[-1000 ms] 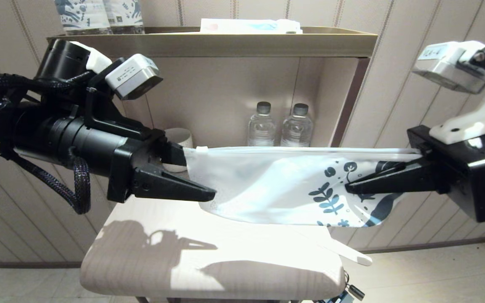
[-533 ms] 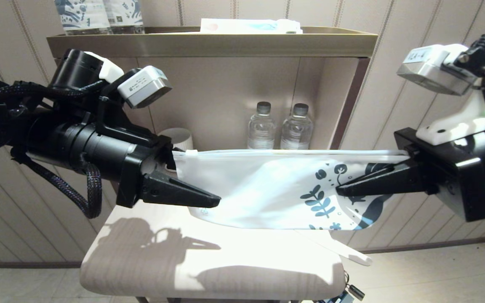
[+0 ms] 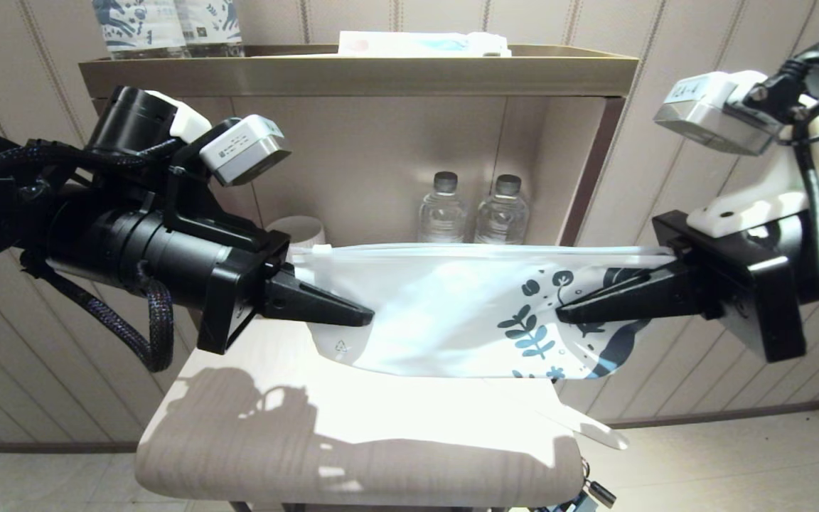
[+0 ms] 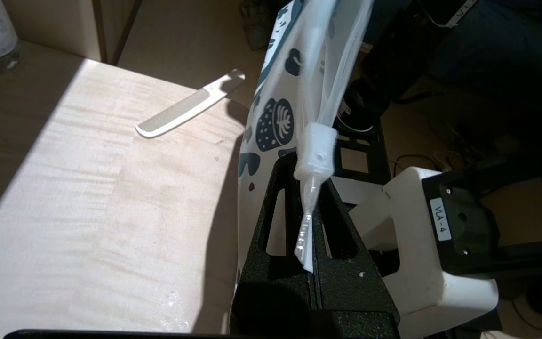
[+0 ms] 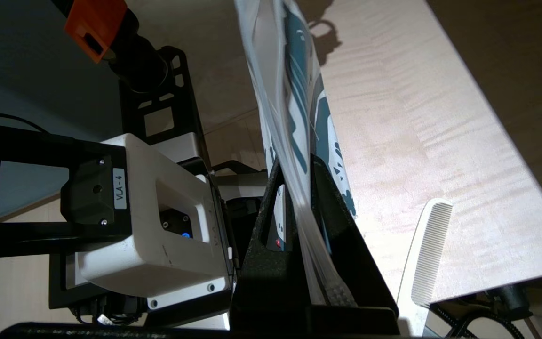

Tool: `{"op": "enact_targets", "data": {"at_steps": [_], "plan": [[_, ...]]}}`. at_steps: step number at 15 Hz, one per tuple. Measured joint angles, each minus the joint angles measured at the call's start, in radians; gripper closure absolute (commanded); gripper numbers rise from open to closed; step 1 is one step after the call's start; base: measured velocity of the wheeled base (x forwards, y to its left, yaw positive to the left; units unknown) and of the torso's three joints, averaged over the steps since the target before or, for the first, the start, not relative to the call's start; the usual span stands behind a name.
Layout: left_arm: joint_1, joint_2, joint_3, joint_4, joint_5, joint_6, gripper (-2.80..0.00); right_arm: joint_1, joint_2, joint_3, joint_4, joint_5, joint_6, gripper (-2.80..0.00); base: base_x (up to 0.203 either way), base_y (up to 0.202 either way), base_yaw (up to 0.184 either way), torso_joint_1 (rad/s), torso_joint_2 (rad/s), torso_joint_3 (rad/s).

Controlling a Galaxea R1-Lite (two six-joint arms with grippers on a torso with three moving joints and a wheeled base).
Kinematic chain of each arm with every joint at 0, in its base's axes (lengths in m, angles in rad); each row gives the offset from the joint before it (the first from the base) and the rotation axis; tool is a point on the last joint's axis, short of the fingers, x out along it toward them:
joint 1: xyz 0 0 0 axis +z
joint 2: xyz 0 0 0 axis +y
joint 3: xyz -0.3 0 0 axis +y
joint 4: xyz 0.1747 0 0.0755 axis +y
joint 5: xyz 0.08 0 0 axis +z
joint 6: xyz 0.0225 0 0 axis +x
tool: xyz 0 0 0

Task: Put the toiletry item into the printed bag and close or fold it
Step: Open the storage bag

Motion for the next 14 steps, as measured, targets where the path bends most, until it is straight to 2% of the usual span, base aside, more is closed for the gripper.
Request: {"op": "enact_targets", "data": {"at_steps": [7, 10, 14], "plan": [[-0.014, 0.001, -0.007, 0.004, 0.011, 0.0, 0.0, 0.069, 0.079, -0.076, 0.003, -0.006, 0.007, 0.0, 0.0, 0.0, 0.0, 0.0, 0.0, 0.0], [-0.017, 0.01, -0.004, 0.004, 0.037, 0.002, 0.0, 0.108, 0.128, -0.131, 0.005, -0.008, 0.019, 0.0, 0.0, 0.0, 0.0, 0.0, 0.0, 0.0], [-0.016, 0.011, 0.005, 0.0, 0.039, 0.001, 0.0, 0.107, 0.146, -0.123, 0.003, -0.009, 0.019, 0.0, 0.0, 0.0, 0.0, 0.0, 0.0, 0.0]]}}
